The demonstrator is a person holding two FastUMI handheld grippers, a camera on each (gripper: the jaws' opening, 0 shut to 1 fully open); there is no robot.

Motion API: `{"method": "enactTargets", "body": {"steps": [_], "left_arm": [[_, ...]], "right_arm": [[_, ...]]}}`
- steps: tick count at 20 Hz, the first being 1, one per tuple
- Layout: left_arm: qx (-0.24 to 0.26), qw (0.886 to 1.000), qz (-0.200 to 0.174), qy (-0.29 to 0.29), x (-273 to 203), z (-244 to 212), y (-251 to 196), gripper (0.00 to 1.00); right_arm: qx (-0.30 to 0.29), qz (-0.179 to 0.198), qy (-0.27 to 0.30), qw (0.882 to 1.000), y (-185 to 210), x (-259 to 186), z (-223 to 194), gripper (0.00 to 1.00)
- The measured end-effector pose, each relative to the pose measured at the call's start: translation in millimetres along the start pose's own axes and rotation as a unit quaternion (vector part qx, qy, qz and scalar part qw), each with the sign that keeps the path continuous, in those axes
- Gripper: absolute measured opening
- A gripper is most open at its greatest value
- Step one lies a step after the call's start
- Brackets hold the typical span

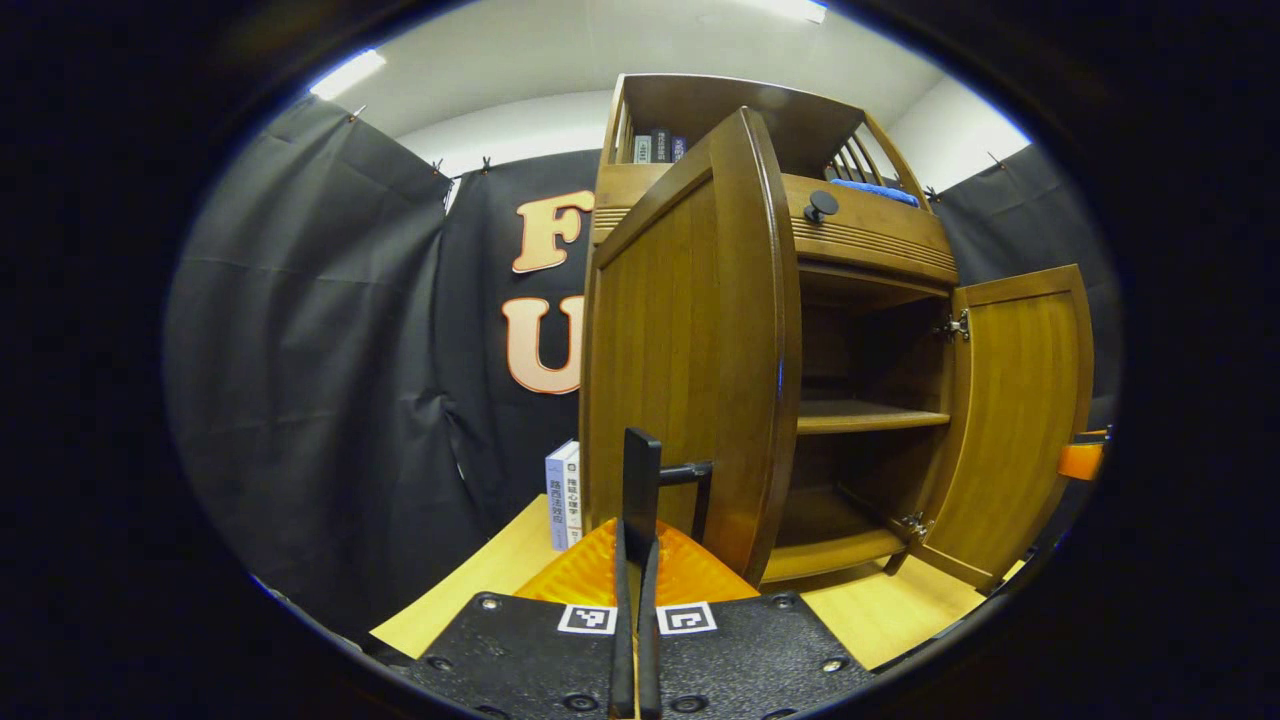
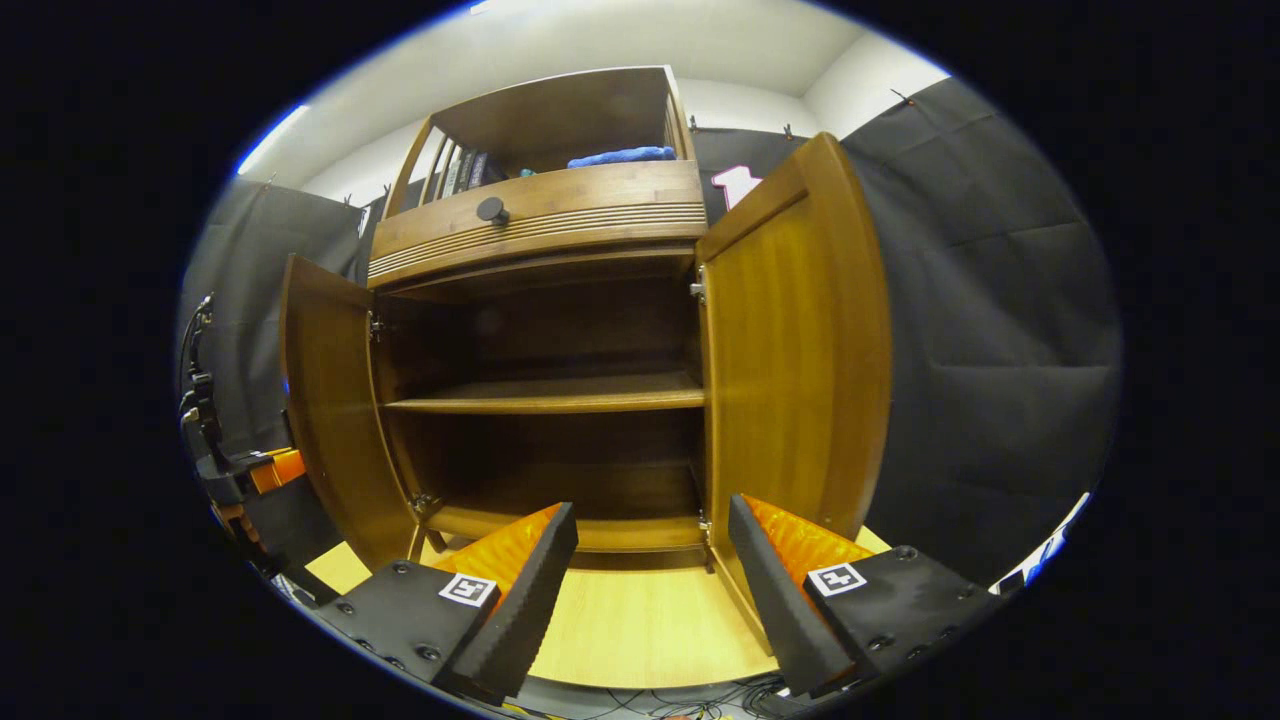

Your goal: Open the right door of the double-door shoe cabinet with the right hand, and open the left door with the left hand.

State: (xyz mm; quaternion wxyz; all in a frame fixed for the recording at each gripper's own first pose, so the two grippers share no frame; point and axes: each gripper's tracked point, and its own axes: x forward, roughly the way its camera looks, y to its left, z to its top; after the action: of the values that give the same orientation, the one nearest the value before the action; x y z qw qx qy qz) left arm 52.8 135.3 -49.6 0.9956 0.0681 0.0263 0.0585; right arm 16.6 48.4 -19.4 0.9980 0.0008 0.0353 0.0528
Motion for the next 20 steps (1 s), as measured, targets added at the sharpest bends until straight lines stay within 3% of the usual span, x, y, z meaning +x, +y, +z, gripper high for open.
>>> {"method": "enactTargets", "body": {"steps": [1, 2, 6, 7, 12, 20], "left_arm": [[-0.004, 1.000, 0.000, 0.000, -1, 1, 6, 0.00], [-0.005, 1.000, 0.000, 0.001, -1, 1, 10, 0.04], [0.008, 1.000, -0.006, 0.002, -3, 1, 29, 0.03], [0.006, 1.000, -0.008, 0.002, -3, 1, 33, 0.02], [0.001, 1.000, -0.004, 0.004, -3, 2, 57, 0.00], [-0.018, 0.999, -0.025, 0.009, -9, 5, 74, 0.00]], "right_arm": [[0.000, 0.004, 0.001, 1.000, 7, 2, 0, 0.98], [-0.001, 0.008, 0.001, 1.000, 15, 4, -1, 0.90], [-0.006, 0.016, 0.003, 1.000, 40, 10, -1, 0.98], [-0.009, 0.020, 0.003, 1.000, 45, 11, -2, 0.89], [-0.015, 0.027, 0.009, 0.999, 72, 16, -5, 1.00], [-0.013, 0.032, 0.013, 0.999, 106, 20, -11, 0.98]]}}
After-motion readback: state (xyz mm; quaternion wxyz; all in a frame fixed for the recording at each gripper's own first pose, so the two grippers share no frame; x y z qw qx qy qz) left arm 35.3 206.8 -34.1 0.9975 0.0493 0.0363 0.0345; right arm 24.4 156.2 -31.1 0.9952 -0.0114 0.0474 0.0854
